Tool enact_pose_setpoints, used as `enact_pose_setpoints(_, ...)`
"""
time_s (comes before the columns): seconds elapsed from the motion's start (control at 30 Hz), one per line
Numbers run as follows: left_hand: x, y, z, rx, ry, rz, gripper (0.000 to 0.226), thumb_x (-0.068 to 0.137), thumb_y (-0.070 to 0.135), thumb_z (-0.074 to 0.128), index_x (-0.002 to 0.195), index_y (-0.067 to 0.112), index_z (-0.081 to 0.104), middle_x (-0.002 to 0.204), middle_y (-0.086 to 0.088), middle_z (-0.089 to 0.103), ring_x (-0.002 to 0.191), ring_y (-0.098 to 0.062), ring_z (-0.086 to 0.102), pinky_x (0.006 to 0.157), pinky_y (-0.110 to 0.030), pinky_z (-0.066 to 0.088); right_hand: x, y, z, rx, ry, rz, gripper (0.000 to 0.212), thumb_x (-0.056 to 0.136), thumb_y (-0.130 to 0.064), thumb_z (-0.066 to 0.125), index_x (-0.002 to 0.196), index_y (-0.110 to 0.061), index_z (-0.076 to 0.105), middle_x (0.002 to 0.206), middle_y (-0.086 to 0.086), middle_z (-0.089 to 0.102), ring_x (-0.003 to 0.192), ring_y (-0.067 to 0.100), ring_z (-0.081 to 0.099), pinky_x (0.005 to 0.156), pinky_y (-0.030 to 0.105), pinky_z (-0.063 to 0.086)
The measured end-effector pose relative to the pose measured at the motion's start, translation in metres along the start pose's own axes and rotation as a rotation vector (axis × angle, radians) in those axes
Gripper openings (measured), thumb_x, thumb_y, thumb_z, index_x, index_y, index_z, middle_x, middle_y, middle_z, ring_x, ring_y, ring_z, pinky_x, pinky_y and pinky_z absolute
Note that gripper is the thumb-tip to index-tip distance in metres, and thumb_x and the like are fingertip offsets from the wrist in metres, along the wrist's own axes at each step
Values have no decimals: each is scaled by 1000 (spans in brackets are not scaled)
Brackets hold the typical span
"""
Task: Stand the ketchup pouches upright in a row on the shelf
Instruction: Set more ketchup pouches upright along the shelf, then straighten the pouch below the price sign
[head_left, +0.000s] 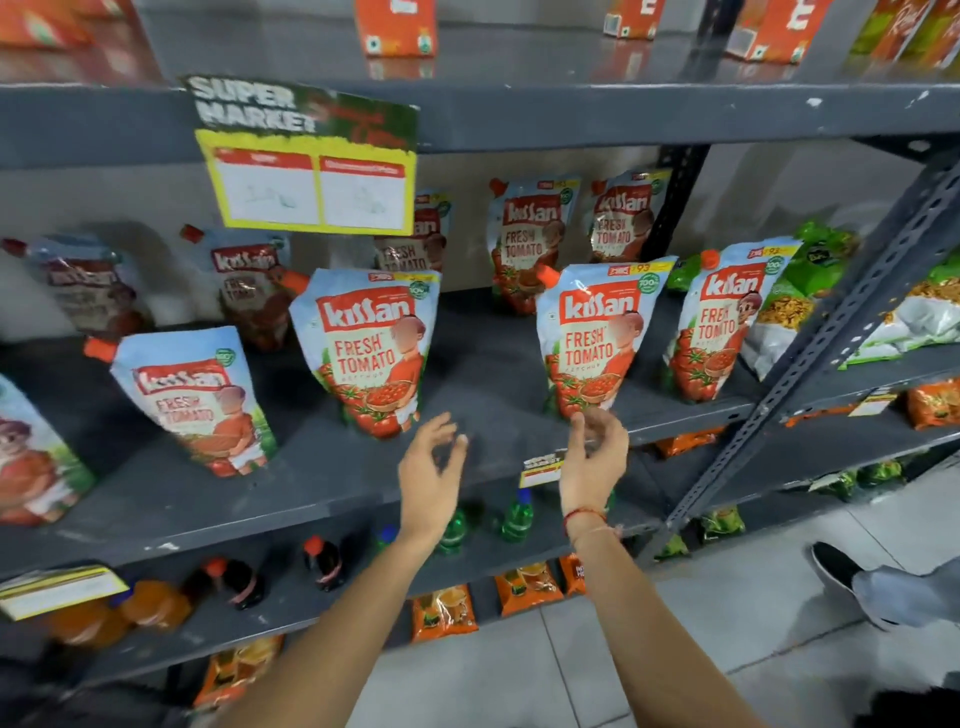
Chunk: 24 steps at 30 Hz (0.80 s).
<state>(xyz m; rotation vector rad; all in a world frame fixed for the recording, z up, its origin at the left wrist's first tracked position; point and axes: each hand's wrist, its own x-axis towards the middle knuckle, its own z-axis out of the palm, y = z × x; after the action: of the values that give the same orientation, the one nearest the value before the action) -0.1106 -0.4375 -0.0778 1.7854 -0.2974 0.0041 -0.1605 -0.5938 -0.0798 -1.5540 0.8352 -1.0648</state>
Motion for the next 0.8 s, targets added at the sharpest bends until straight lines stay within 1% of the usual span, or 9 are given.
enact_pose_setpoints(0.1,7,-15,-59,50,223,20,23,86,10,60,110,11,59,107,-4,62,100,-23,62,85,-27,50,-27,-14,38,36,-177,8,38,85,-22,66,118,-10,52,114,10,51,83,19,56,72,12,46)
enact_pose_setpoints(0.17,20,-19,-90,106,276,-13,32,86,11,61,117,8,54,114,-8,57,102,-25,60,83,-28,45,-39,-25,65,44,-361,99,56,82,-29,69,130,-16,44,120,5,46,96,22,54,82,25,47)
enact_pose_setpoints(0.23,39,-25,-111,145,177,-72,54,83,15,65,132,6,42,130,-13,50,111,-24,55,89,-29,42,-46,-34,88,73,-557,200,70,80,-31,70,139,-21,34,129,3,41,112,20,49,90,30,43)
enact_pose_setpoints(0.33,68,-26,-128,136,-89,-207,88,78,24,71,146,13,18,151,-10,30,135,-26,37,109,-42,35,-51,-43,113,116,-746,281,86,83,-24,69,148,-24,12,149,9,28,132,25,37,102,34,39)
enact_pose_setpoints(0.43,81,-20,-130,184,-282,-234,91,77,29,71,147,17,14,151,-7,33,137,-27,34,112,-42,32,-56,-50,129,140,-862,320,95,83,-22,68,149,-22,0,154,11,24,140,26,30,111,41,32)
enact_pose_setpoints(0.5,80,-16,-124,198,-289,-202,79,80,27,69,143,14,23,146,-8,41,133,-28,40,108,-39,33,-57,-50,134,91,-927,270,93,82,-26,69,149,-21,5,151,9,32,137,24,36,113,43,34)
enact_pose_setpoints(0.6,74,-18,-118,211,-231,-158,65,86,24,61,142,16,28,145,-9,42,133,-28,40,108,-41,33,-56,-48,129,0,-939,189,88,78,-29,73,147,-19,19,145,7,43,129,22,46,108,44,40)
enact_pose_setpoints(0.73,62,-16,-109,252,-267,-140,61,88,27,59,141,16,30,143,-8,45,130,-29,43,104,-40,35,-49,-39,107,-16,-882,164,82,77,-12,74,144,-12,25,136,7,47,120,19,49,100,33,42)
enact_pose_setpoints(0.8,55,-13,-100,249,-292,-134,62,87,29,59,141,17,31,142,-8,47,128,-28,44,103,-39,36,-42,-35,94,1,-853,185,73,76,-8,74,138,-10,35,128,5,51,118,19,50,102,34,42)
